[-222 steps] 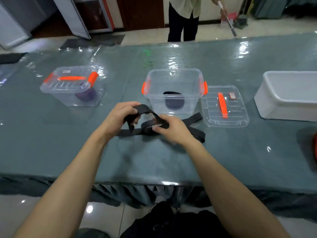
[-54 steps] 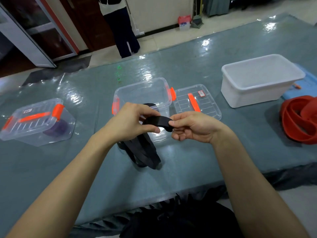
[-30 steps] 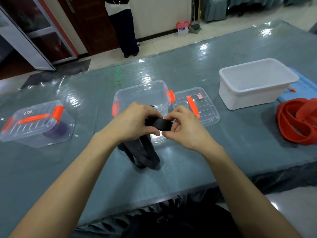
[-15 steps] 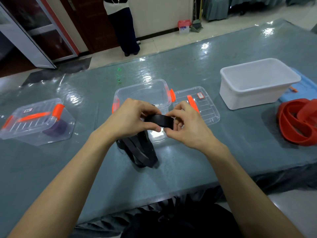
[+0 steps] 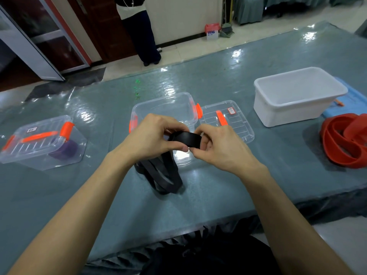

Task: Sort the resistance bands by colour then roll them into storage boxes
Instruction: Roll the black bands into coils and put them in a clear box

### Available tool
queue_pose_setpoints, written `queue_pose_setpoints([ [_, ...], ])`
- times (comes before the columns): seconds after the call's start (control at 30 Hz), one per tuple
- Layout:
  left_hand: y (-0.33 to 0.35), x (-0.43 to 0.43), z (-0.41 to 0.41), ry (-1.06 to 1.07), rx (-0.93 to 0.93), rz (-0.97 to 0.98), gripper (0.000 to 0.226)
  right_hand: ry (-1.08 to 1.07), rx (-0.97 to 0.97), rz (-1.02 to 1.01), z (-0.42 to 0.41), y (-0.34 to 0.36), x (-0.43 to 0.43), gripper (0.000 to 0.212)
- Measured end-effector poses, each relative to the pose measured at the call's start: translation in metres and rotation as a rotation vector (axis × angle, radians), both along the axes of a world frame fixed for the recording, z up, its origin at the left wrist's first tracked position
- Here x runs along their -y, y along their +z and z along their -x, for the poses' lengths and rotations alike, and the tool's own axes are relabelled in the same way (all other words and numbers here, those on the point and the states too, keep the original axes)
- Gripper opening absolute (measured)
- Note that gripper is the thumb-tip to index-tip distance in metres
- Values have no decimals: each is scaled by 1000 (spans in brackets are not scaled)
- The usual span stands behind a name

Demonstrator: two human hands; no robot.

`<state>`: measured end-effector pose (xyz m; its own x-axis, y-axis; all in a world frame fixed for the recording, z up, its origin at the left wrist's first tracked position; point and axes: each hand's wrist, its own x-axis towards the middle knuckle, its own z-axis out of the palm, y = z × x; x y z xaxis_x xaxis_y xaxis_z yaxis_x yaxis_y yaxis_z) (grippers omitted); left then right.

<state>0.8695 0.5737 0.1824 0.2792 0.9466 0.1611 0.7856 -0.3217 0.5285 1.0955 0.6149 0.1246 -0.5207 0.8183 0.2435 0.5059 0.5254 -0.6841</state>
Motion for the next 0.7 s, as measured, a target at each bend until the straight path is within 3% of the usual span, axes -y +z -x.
queue_pose_setpoints([
  [0.27, 9, -2, -3, 0, 87, 38, 40, 10, -180, 30, -2, -3, 0, 27],
  [0.47, 10, -11, 1, -6, 290, 215, 43, 26, -576, 345, -1, -4, 1, 26],
  [0.7, 1, -15, -2, 37, 384, 212, 48, 36, -730, 504, 7, -11, -4, 25],
])
